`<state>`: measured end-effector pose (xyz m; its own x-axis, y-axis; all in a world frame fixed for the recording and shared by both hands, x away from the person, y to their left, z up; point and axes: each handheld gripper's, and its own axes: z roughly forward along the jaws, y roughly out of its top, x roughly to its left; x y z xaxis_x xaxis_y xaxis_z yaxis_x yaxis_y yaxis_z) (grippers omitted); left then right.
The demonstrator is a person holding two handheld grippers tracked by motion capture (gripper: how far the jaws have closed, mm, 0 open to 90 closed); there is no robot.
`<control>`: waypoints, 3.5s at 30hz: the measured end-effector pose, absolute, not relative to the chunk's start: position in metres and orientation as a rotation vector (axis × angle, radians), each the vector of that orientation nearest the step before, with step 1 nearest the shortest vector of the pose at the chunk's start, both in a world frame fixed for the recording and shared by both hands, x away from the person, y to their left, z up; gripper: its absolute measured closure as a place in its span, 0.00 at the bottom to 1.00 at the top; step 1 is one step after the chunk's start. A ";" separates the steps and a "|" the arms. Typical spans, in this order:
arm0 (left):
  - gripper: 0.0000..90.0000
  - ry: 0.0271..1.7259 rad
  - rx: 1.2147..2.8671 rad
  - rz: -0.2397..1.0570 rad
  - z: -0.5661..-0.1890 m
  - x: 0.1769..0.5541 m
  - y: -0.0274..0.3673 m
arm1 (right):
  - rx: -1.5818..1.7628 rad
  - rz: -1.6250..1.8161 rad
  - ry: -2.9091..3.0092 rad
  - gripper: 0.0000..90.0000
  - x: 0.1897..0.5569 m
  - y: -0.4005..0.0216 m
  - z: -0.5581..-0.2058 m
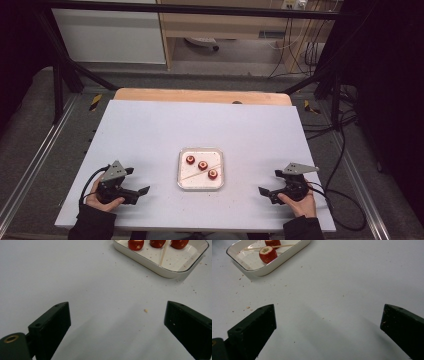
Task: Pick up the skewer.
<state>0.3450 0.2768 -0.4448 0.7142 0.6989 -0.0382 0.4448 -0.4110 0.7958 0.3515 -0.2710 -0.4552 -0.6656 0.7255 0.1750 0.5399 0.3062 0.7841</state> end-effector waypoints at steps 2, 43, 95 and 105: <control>0.07 0.868 2.073 0.379 -0.444 0.345 0.276 | 1.158 1.287 2.360 0.01 0.352 -0.272 -0.455; 0.08 0.807 2.128 0.337 -0.438 0.346 0.240 | 1.161 1.297 2.362 0.01 0.350 -0.270 -0.455; 0.30 0.690 2.275 0.315 -0.423 0.391 0.129 | 1.153 1.280 2.387 0.01 0.350 -0.267 -0.456; 0.53 0.684 2.307 0.277 -0.435 0.398 0.118 | 1.149 1.281 2.387 0.01 0.350 -0.267 -0.456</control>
